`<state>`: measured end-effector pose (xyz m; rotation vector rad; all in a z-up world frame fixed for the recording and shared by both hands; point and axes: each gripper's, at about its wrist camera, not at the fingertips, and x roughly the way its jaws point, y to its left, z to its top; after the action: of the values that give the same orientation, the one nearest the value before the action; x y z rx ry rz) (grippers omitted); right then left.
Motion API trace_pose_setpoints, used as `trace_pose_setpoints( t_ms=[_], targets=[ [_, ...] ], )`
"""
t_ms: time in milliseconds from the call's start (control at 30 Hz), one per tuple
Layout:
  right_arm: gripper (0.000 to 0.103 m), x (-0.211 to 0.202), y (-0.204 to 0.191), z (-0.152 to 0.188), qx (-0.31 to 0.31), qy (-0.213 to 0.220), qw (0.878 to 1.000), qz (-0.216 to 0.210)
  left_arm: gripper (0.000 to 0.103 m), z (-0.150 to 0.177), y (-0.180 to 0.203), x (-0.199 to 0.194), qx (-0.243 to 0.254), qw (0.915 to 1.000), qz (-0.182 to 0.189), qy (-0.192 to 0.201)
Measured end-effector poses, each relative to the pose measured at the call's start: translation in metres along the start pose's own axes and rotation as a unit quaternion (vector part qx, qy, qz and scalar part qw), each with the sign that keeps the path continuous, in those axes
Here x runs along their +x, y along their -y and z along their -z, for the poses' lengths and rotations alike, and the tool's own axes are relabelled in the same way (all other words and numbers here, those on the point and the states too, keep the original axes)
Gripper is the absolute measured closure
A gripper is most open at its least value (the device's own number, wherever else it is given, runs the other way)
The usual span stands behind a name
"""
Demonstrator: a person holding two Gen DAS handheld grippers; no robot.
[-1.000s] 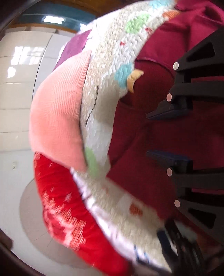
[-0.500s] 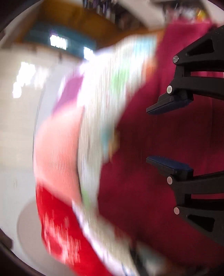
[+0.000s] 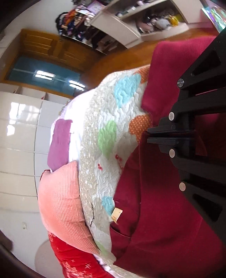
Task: Fold small clothes
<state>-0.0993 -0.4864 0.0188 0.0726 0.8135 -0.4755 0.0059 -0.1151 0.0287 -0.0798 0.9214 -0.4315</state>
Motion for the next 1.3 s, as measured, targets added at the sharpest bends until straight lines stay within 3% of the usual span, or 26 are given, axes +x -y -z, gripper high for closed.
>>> trace_pose_setpoints(
  t_ms=[100,167,267,333,400,533,600,733,867,967,1067,1133,1200,1233,1300],
  targets=[
    [0.092,0.002,0.006,0.006,0.009,-0.028,1.0,-0.002,0.032,0.0,-0.001,0.0,0.001,1.0,0.0,0.0],
    [0.085,-0.02,0.01,0.015,0.031,0.0,0.999,-0.018,0.032,0.0,0.0,-0.002,0.003,1.0,-0.003,0.004],
    [0.083,-0.047,0.006,0.032,0.039,0.037,0.997,-0.053,0.032,0.001,0.005,-0.013,0.015,0.9996,-0.008,0.022],
    [0.082,-0.038,-0.005,0.045,0.018,0.008,0.997,-0.081,0.032,0.0,0.009,-0.02,0.022,0.9993,-0.006,0.03],
    [0.082,-0.019,-0.011,0.057,0.008,-0.031,0.996,-0.083,0.032,0.001,0.016,-0.026,0.027,0.9992,0.004,0.029],
    [0.078,-0.042,0.006,0.057,0.034,-0.023,0.993,-0.109,0.032,0.008,0.033,-0.034,0.055,0.998,0.011,0.027],
    [0.072,-0.063,0.022,0.059,0.039,0.0,0.995,-0.094,0.032,0.012,0.04,-0.037,0.071,0.9969,0.011,0.031],
    [0.051,-0.093,0.054,0.06,0.03,0.051,0.998,-0.022,0.032,0.014,0.043,-0.033,0.073,0.997,0.015,0.024],
    [0.05,-0.085,0.061,0.055,-0.009,0.034,0.999,0.011,0.032,0.012,0.034,-0.023,0.043,0.9988,0.024,0.002],
    [0.05,-0.062,0.052,0.042,-0.053,0.032,0.998,0.033,0.032,0.013,0.031,-0.018,0.034,0.9992,0.022,-0.005],
    [0.054,-0.035,0.053,0.028,-0.059,0.009,0.998,0.005,0.032,0.014,0.033,-0.016,0.038,0.999,0.022,-0.007],
    [0.08,-0.011,0.052,0.022,-0.063,-0.033,0.998,0.0,0.032,0.015,0.033,-0.013,0.038,0.9989,0.022,-0.012],
    [0.086,-0.009,0.066,0.02,-0.027,-0.032,0.999,-0.018,0.032,0.015,0.032,-0.012,0.036,0.9989,0.025,-0.015],
    [0.094,-0.016,0.076,0.017,0.002,-0.024,0.999,-0.035,0.032,0.015,0.031,-0.012,0.034,0.9989,0.027,-0.015],
    [0.1,-0.046,0.102,0.009,0.054,0.022,0.997,-0.05,0.032,0.013,0.03,-0.012,0.031,0.9989,0.031,-0.015]
  ],
)
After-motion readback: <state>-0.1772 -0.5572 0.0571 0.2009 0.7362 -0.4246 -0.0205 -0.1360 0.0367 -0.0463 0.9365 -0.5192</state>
